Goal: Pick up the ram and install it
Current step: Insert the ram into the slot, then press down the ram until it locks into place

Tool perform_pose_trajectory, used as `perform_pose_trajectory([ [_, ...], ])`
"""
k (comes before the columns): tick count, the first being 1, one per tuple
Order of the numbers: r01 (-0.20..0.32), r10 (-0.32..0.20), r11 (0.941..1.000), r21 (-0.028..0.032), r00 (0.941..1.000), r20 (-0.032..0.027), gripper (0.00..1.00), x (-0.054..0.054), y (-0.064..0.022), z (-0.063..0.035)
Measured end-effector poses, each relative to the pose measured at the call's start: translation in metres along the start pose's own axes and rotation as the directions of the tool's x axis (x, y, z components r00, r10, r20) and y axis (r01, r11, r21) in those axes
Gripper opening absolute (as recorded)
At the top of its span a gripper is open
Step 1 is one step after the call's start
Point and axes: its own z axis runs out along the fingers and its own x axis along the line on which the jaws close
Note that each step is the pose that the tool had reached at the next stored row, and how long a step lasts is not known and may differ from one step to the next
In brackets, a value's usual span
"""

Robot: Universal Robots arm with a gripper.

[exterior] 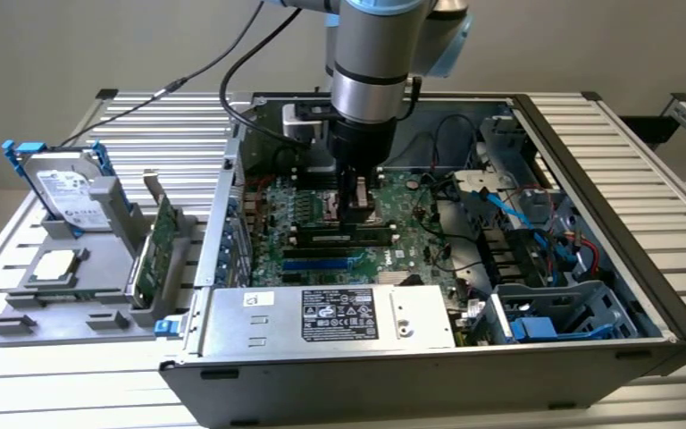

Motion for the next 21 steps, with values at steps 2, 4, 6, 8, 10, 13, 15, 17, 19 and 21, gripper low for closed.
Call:
perform_pose_trajectory([
  [2, 0.0, 0.0, 1.0, -0.0001, 1.0, -0.0003, 0.31, 0.0, 0.0, -0.0001],
  [4, 0.0, 0.0, 1.0, -0.0001, 1.0, -0.0003, 0.19, 0.0, 0.0, -0.0001],
  [6, 0.0, 0.0, 1.0, -0.0001, 1.0, -0.0003, 0.13, 0.0, 0.0, -0.0001],
  [8, 0.0, 0.0, 1.0, -0.0002, 1.0, -0.0003, 0.11, 0.0001, 0.0, -0.0001],
  [10, 0.0, 0.0, 1.0, -0.0001, 1.0, -0.0003, 0.11, 0.0, 0.0, -0.0001],
  [13, 0.0, 0.0, 1.0, -0.0002, 1.0, -0.0003, 0.11, 0.0, 0.0, -0.0001],
  [15, 0.0, 0.0, 1.0, -0.0001, 1.0, -0.0003, 0.11, 0.0, 0.0, -0.0001],
  [17, 0.0, 0.0, 1.0, -0.0001, 1.0, -0.0003, 0.11, 0.0, 0.0, -0.0001],
  [19, 0.0, 0.0, 1.0, -0.0001, 1.0, -0.0003, 0.11, 0.0, 0.0, -0.0001],
  [21, 0.0, 0.0, 1.0, -0.0003, 1.0, -0.0005, 0.11, 0.0001, -0.0001, -0.0001],
])
